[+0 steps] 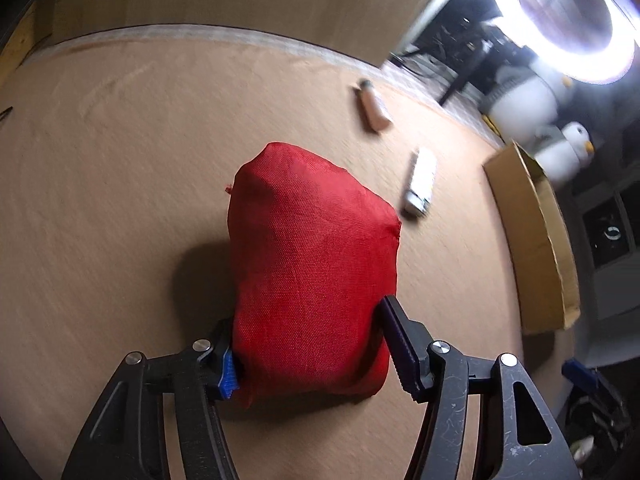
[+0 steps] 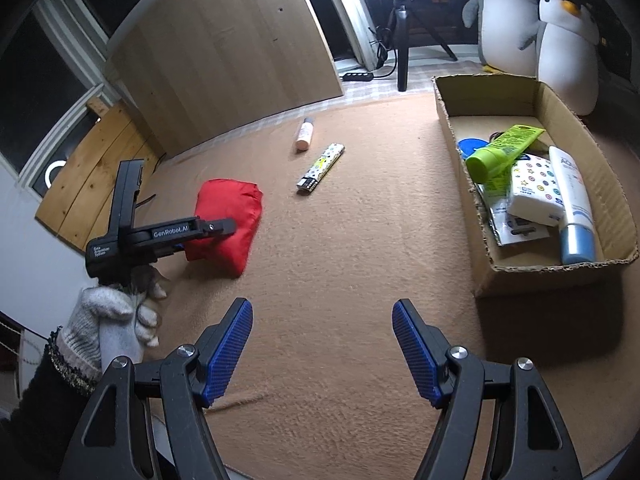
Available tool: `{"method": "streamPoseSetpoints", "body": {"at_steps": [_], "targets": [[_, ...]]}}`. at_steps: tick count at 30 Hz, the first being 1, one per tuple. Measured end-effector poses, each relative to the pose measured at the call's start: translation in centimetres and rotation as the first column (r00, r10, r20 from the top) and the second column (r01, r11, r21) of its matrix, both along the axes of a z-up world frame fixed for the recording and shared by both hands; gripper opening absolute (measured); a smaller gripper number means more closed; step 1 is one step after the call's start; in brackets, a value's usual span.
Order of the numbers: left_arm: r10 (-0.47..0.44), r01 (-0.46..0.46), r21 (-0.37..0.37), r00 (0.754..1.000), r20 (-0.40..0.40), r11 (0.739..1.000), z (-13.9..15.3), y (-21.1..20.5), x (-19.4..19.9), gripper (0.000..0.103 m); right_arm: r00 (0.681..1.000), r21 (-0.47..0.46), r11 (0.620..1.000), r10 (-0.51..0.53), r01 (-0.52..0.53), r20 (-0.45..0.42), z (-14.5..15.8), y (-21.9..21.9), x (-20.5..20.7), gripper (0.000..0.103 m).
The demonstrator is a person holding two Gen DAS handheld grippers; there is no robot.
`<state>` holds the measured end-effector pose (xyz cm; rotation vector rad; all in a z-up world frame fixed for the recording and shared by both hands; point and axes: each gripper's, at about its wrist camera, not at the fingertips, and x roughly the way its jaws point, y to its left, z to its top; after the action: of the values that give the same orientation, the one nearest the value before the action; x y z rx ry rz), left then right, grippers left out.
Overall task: Organize objects
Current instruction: 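Grasp the red pouch with the left gripper and lift it, then close the right gripper on the red pouch while the left gripper holds it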
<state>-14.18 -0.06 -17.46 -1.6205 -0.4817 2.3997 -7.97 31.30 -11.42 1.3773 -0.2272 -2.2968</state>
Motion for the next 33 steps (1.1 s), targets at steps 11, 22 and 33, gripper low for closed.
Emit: {"method": "streamPoseSetpoints", "body": {"at_steps": [11,22,33], "targets": [[-0.111,0.11,0.056,0.994,0.015,0.992,-0.1,7.3,6.1,0.063,0.999,-0.008,1.0,-0.027,0.027,0.03,-0.8,0.9,-0.2,0.069],[-0.214,0.213,0.039,0.976,0.037,0.976,1.3,9.5,9.3,0.074,0.993,-0.031,0.999,-0.004,0.008,0.117,-2.7,0.6,-0.5,0.069],[-0.276,0.276,0.016,0.961,0.007,0.961,2.3,9.2,9.1,0.075,0.972,-0.084,0.996,0.052,-0.034,0.228,-5.0,-1.4,-1.4,0.069]]}}
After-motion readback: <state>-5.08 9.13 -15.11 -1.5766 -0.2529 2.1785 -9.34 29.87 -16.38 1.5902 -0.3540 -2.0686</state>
